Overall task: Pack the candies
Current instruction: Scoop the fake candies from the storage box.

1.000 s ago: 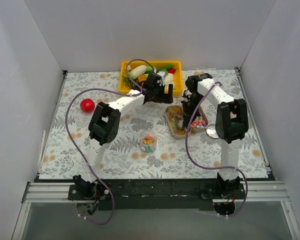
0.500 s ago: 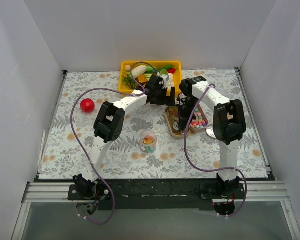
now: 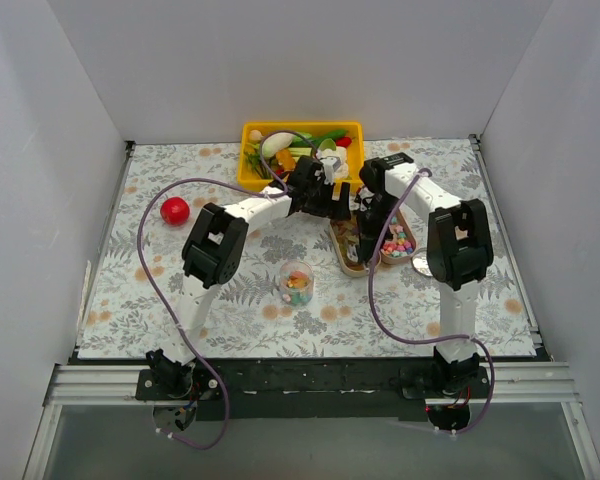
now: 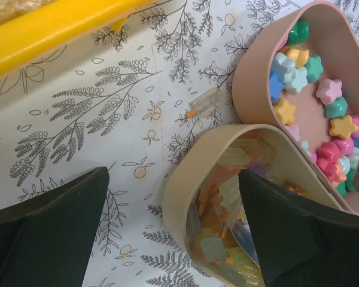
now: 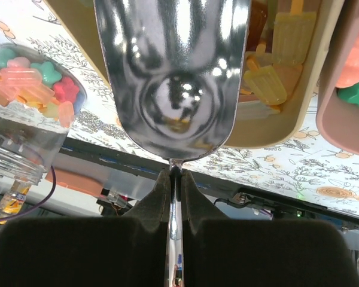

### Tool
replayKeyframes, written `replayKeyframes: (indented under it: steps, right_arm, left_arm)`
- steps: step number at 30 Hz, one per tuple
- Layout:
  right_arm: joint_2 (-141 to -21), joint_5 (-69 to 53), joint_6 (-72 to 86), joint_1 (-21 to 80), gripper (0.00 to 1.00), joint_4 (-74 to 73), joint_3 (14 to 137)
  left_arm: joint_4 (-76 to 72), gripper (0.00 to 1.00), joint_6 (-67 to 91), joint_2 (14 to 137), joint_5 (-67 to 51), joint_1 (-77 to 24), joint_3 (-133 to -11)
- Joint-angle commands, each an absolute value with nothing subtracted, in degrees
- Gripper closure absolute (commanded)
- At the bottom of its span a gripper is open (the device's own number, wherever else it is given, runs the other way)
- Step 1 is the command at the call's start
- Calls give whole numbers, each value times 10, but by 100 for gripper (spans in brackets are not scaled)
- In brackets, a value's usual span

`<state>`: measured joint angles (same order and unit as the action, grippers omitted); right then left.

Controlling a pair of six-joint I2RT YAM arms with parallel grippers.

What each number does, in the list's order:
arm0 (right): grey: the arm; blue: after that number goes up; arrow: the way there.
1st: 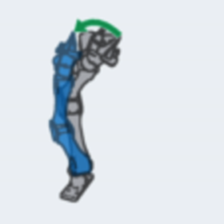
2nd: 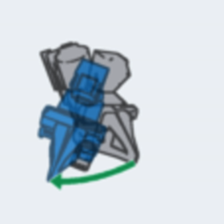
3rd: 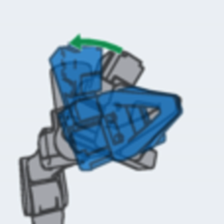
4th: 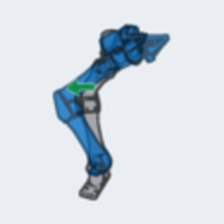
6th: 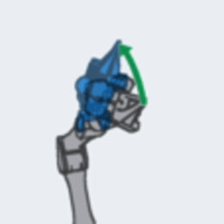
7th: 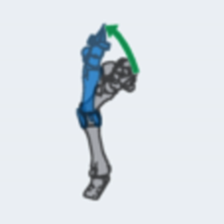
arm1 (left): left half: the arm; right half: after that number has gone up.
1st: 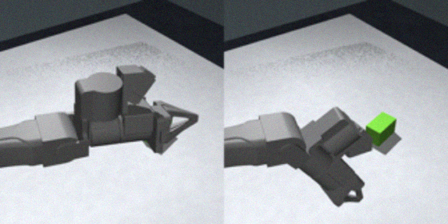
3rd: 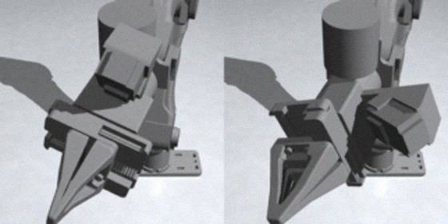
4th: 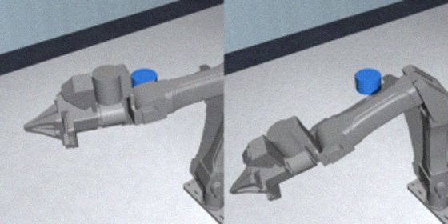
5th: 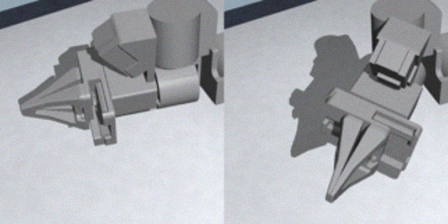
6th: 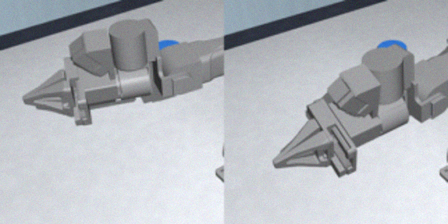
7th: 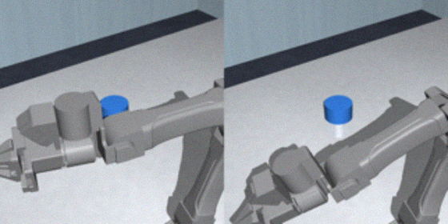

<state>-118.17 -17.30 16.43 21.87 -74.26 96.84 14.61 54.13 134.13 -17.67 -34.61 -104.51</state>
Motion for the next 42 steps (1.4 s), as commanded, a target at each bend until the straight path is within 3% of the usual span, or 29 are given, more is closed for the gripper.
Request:
replayKeyframes:
  steps: [1, 6, 12, 16, 18, 24, 32, 42]
  right_arm:
    - [-1210, -148, 163, 215, 99, -751, 1021]
    - [-1237, -143, 168, 213, 99, -751, 1058]
    - [-1231, -123, 163, 214, 99, -751, 1055]
    - [-1231, -118, 161, 214, 99, -750, 1053]
    - [-1229, -113, 161, 214, 99, -750, 1049]
    - [-1221, -113, 158, 214, 99, -751, 1042]
    - [-1216, -116, 157, 221, 99, -750, 1041]
    - [-1213, -105, 159, 245, 99, -750, 1042]
  left_arm:
    - [181, 10, 535, 1317, -198, -349, -1018]
    - [174, 12, 555, 1310, -191, -349, -1022]
    - [161, 8, 606, 1289, -172, -330, -1042]
    - [142, 16, 635, 1282, -192, -316, -1036]
    - [142, 24, 645, 1281, -189, -313, -1034]
    - [109, 25, 693, 1266, -185, -292, -1014]
    - [171, 24, 690, 1361, -227, -289, -1137]
    - [257, 27, 624, 1438, -153, -329, -1203]
